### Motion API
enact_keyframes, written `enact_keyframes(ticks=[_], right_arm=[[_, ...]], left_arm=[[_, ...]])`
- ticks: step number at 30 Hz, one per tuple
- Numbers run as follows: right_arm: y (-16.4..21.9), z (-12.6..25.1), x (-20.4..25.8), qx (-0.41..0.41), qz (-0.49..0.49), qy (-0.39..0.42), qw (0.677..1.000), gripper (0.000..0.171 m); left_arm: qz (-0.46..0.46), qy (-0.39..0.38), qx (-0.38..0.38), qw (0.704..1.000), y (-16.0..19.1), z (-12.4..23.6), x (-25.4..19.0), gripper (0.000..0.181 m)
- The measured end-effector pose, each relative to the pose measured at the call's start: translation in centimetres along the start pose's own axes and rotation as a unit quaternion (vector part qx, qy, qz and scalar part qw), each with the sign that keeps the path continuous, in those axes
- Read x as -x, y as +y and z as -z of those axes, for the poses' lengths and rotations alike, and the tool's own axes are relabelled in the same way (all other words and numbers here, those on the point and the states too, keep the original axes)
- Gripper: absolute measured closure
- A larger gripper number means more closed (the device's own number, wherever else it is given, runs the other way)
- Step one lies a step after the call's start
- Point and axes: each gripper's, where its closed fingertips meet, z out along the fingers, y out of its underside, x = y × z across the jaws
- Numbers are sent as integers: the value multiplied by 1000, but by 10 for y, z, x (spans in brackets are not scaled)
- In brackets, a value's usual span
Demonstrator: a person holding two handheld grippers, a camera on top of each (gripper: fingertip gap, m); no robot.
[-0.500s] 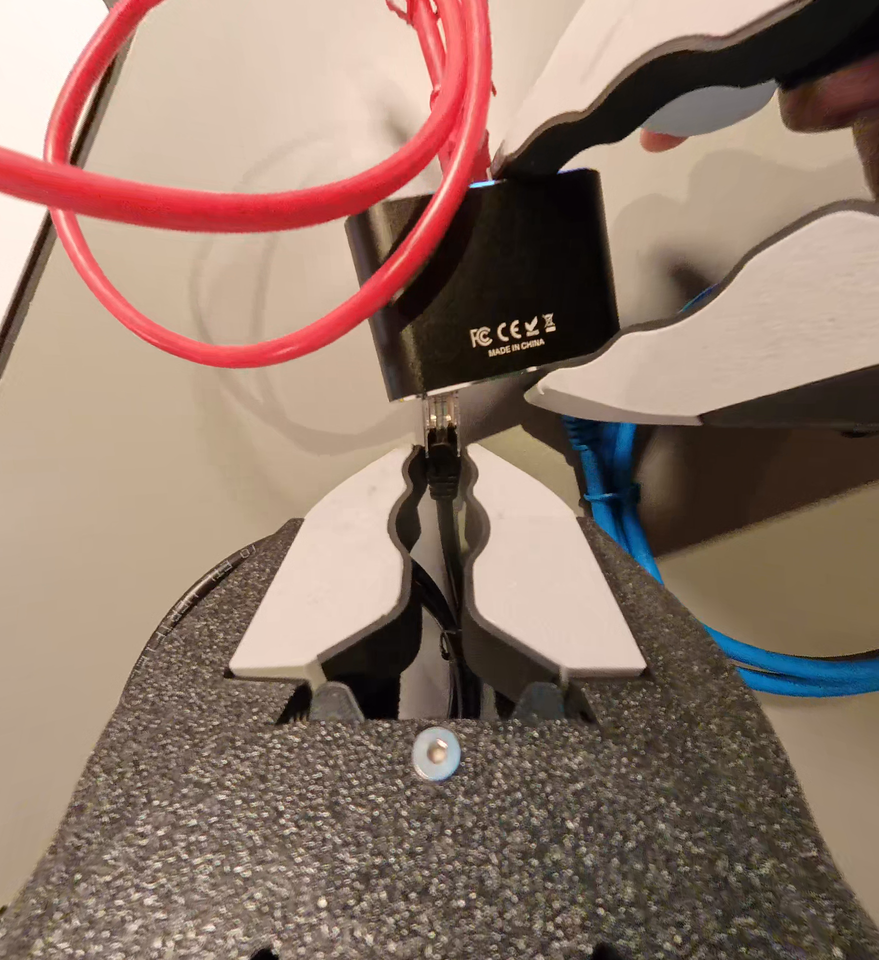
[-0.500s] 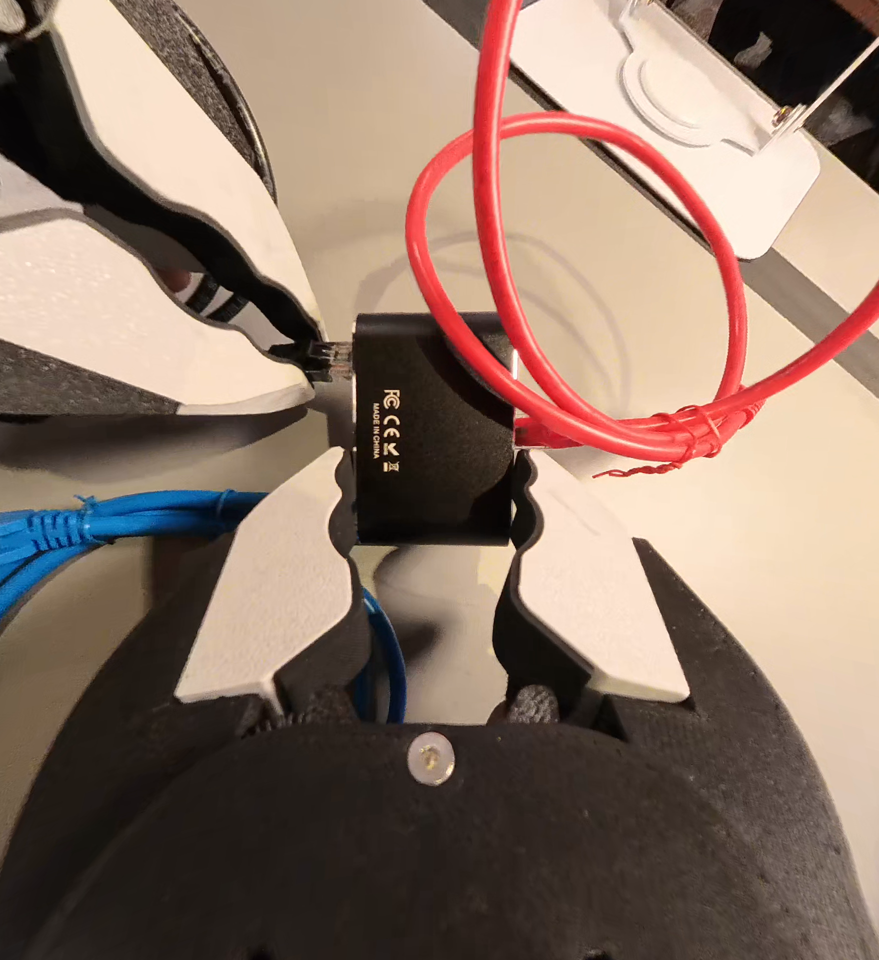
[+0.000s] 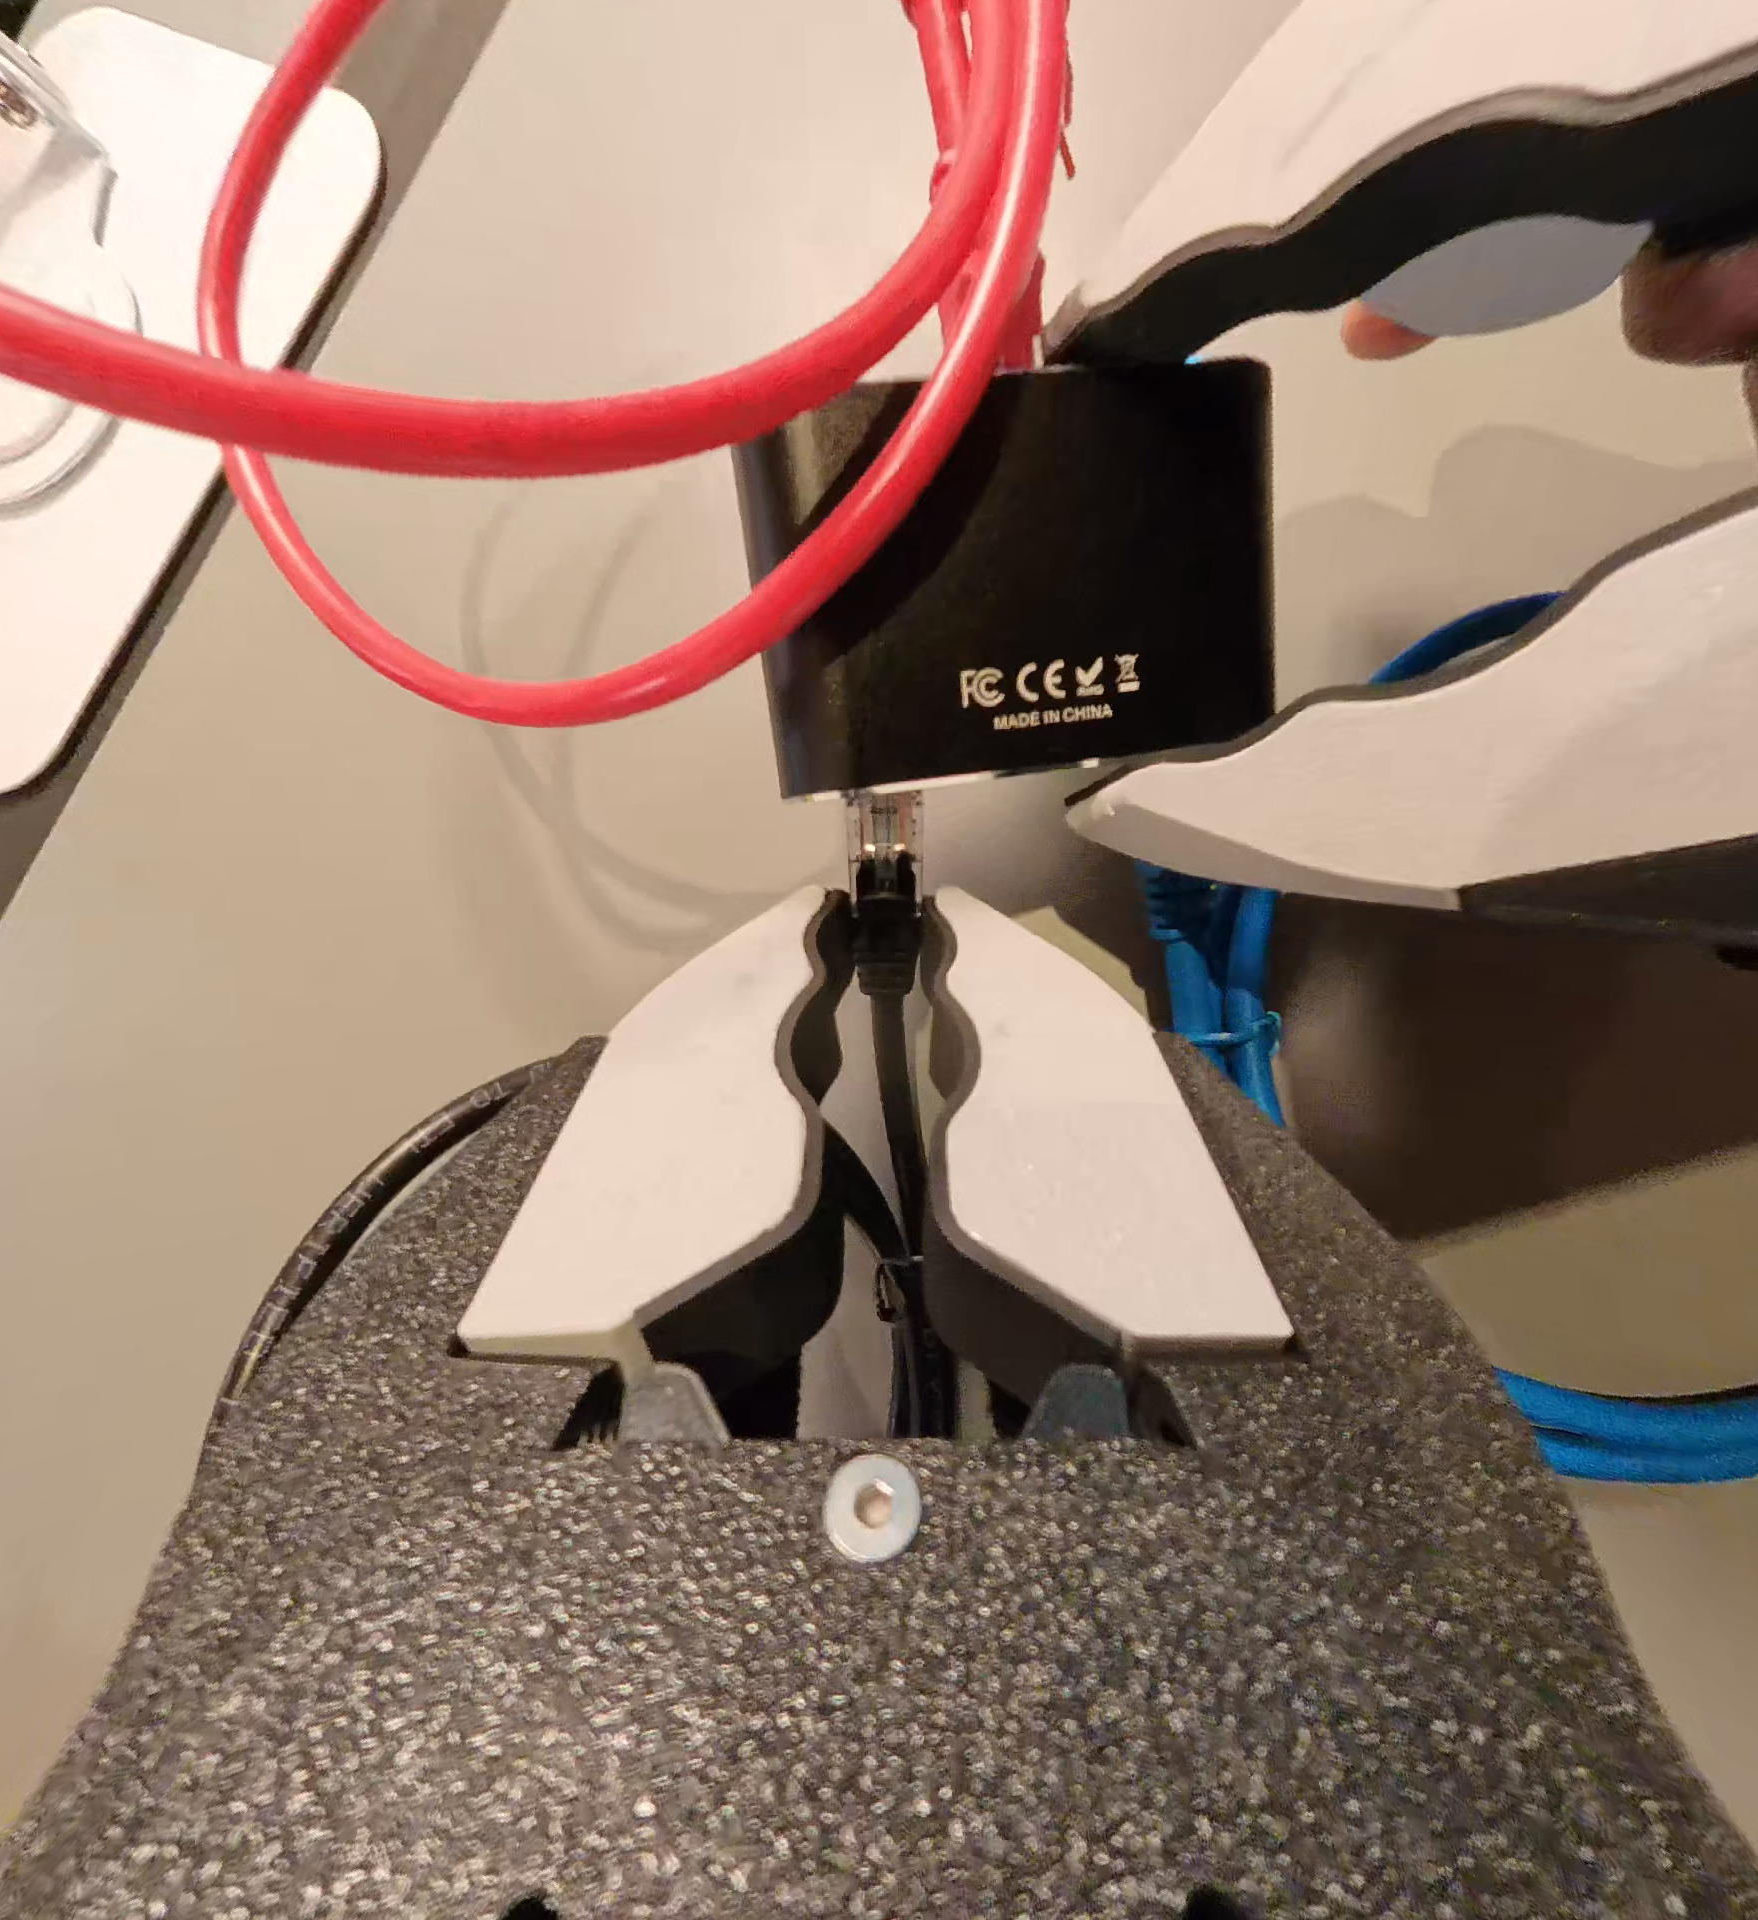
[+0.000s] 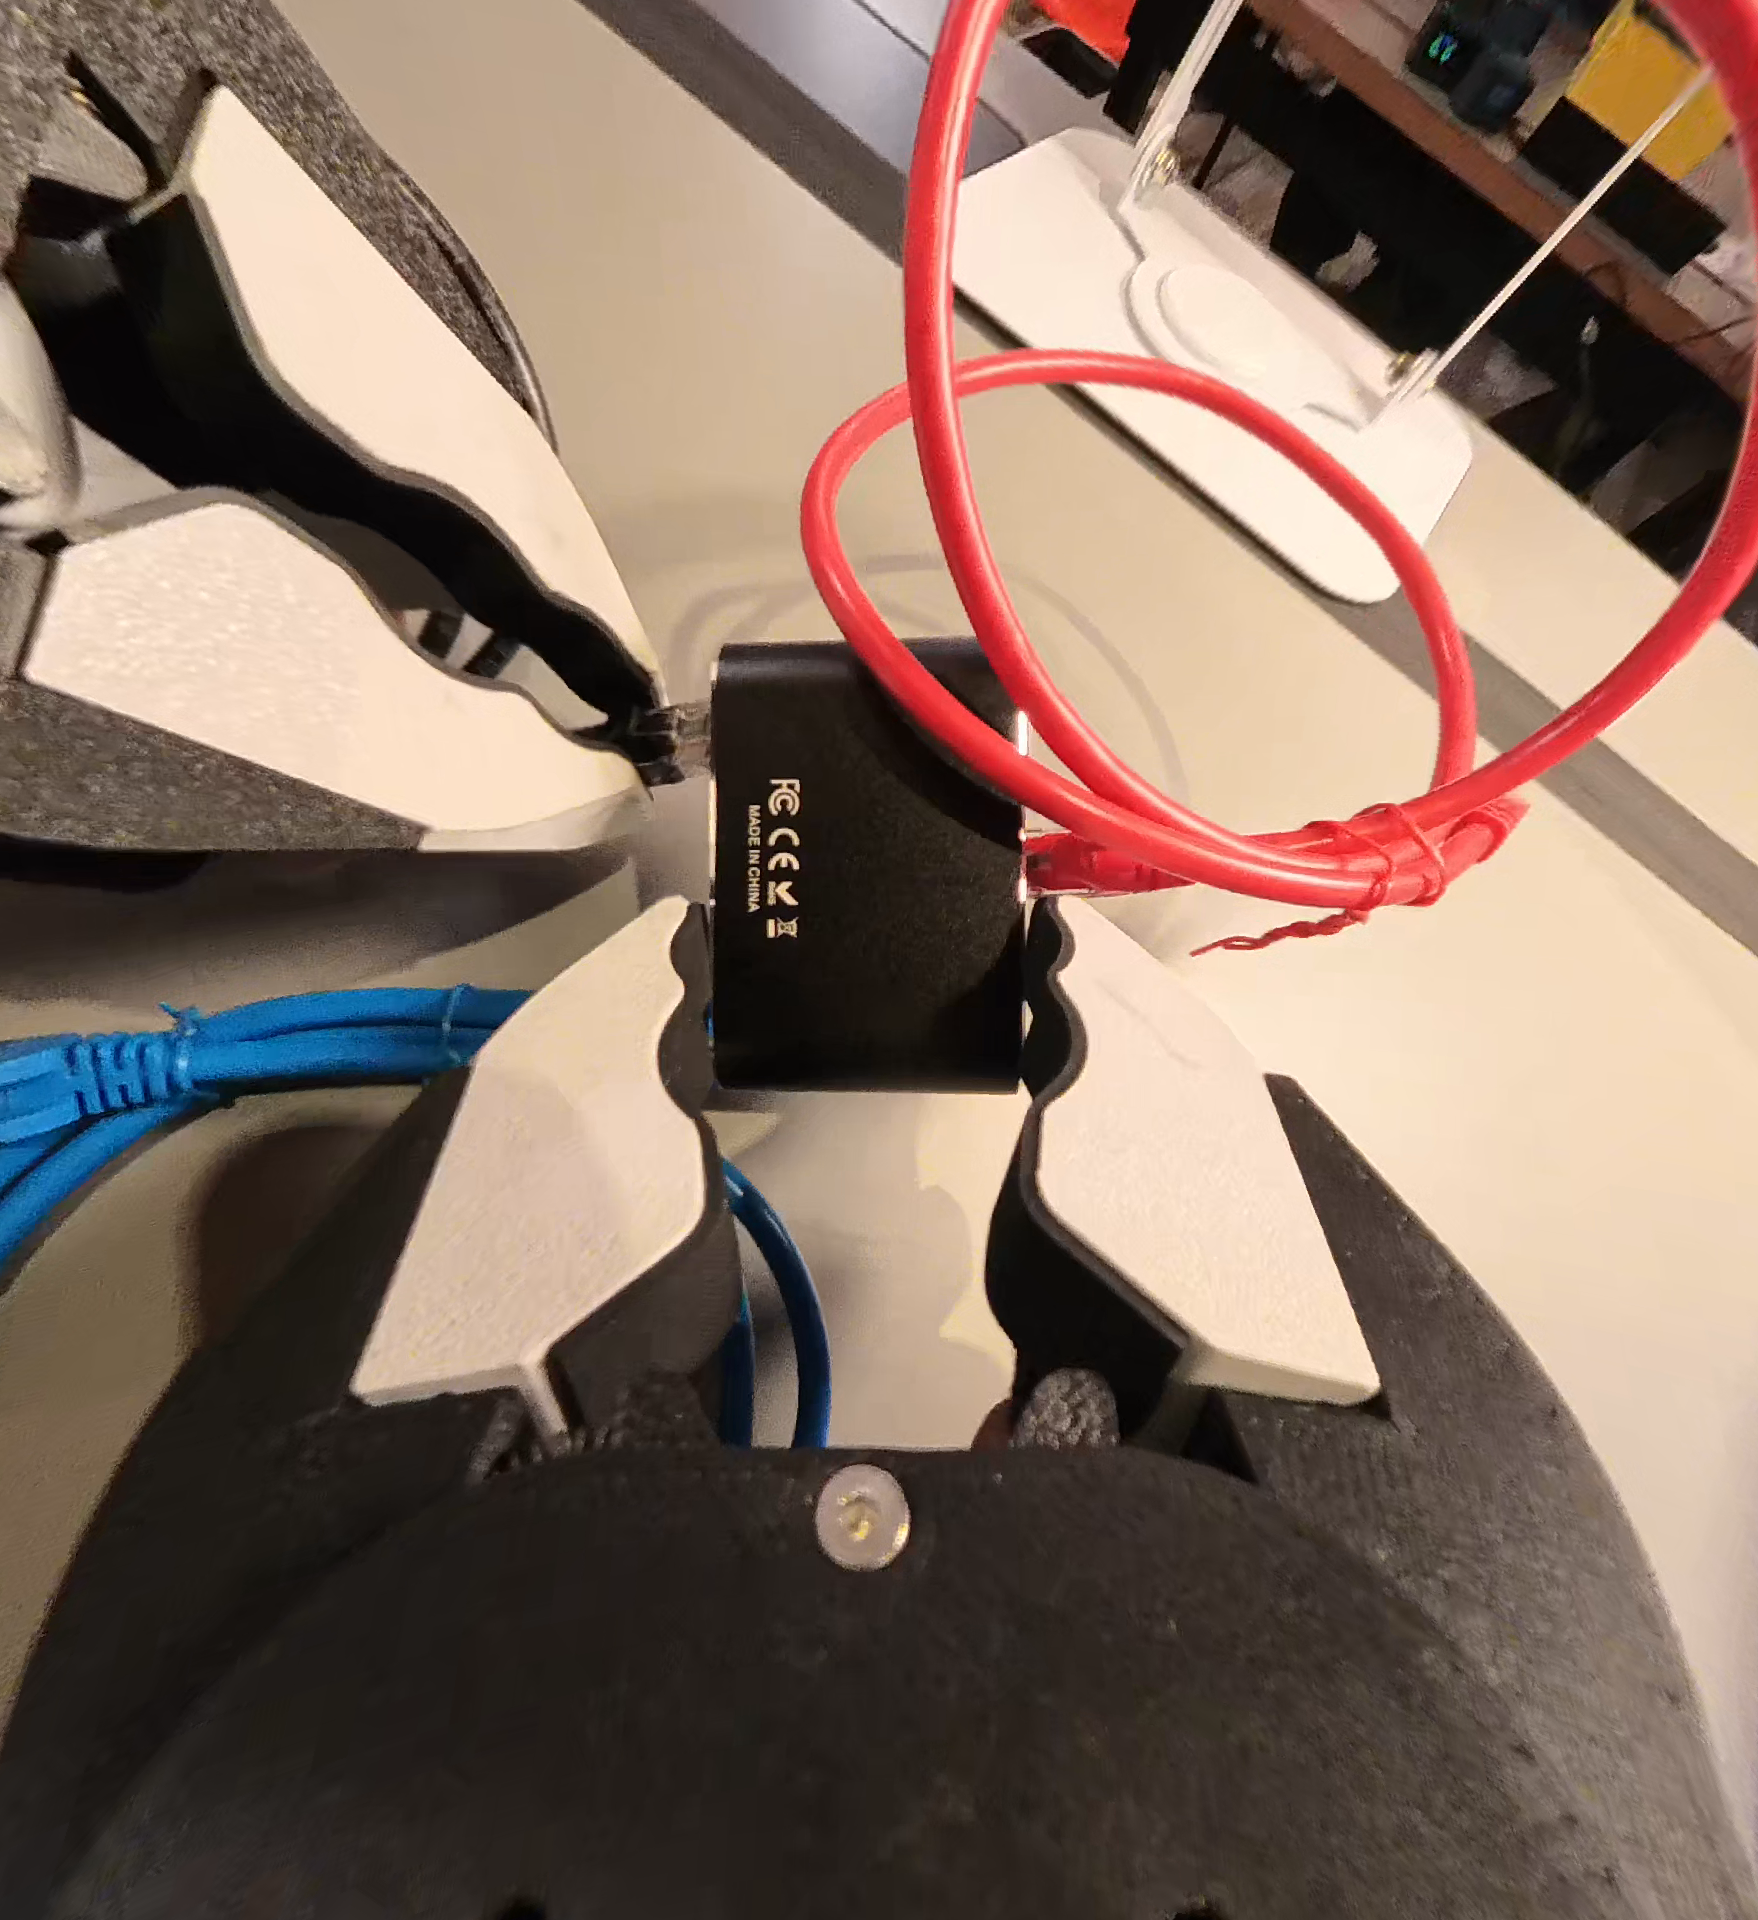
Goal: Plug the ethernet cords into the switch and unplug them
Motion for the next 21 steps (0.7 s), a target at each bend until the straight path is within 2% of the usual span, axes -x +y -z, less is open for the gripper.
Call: enact_keyframes(ticks=[7,13,21], right_arm=[[0,0,-5,9,52,60,997,112],[-1,-3,-9,-6,51,62,997,112],[-1,-5,-8,3,55,62,997,113]], left_arm=[[8,5,10,1000,0,-3,-1,168],[76,57,-40,995,-6,-2,-1,168],[-23,-5,-23,999,-3,-4,3,168]])
